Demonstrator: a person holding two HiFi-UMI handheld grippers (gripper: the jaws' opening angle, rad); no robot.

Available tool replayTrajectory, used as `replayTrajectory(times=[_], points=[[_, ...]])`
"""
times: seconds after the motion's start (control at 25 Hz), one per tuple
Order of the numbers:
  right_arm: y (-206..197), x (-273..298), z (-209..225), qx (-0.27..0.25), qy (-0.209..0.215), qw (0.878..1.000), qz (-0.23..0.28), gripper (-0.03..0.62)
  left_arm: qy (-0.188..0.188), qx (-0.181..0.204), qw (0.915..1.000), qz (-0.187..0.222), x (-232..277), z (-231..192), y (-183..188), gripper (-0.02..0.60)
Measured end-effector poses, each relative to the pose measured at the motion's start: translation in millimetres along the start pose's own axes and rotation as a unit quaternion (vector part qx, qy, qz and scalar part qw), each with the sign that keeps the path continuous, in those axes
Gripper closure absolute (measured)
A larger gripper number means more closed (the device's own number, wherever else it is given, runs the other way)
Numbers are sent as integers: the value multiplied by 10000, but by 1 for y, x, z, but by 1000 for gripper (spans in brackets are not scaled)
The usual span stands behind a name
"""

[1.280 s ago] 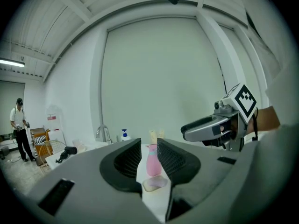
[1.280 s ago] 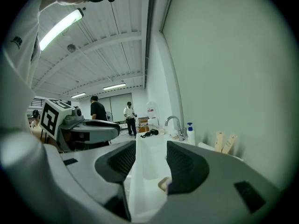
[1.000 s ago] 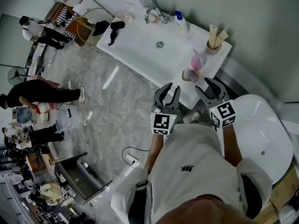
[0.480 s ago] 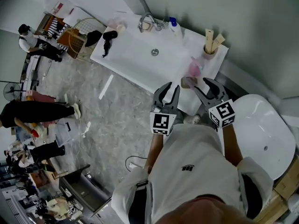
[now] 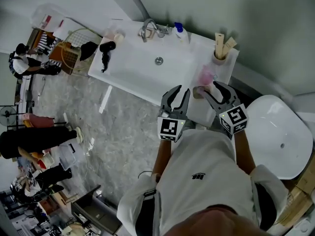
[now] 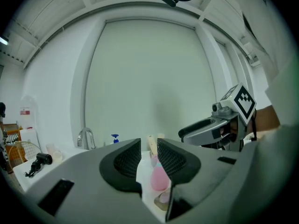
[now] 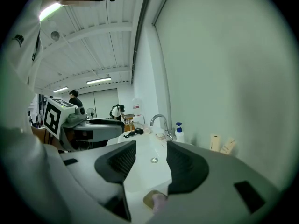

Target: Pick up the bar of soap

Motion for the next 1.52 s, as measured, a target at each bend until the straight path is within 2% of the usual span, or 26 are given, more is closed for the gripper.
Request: replayTrajectory(times=[0.36, 0.64, 0.92, 1.04, 1.24, 1.4, 1.52], points=[[7, 35, 0, 52, -389, 9991, -132, 376, -459, -72, 9989, 32, 20, -39, -7, 469], [9, 44, 3, 154, -929, 9951, -308, 376, -1045, -133, 9944, 23, 39, -56, -10, 469], [10, 45, 10, 235, -1558, 9866, -414, 376, -1632, -225, 9862, 164, 62, -63, -13, 469], [4, 41, 11, 307, -1813, 9818, -481, 376, -1907, -206, 9814, 48, 71, -62, -21, 469], [-5, 28, 13, 417, -2220, 9722, -623, 376, -2304, -220, 9728, 84, 83, -54, -27, 469], [-7, 26, 14, 429, -2314, 9695, -689, 376, -2444, -233, 9694, 56, 88, -49, -33, 469], [-13, 29, 17, 406, -2201, 9716, -767, 376, -2385, -258, 9708, -44, 90, -45, -39, 469]])
Point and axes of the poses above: the fingertips, and each gripper's own axes: x forward along the fingers, z to its right, y out of its top, the point moved 3 cm from there along -x, backward along the fingers, and after that the axes turned 1 degree about x, right-handed, at the moved point
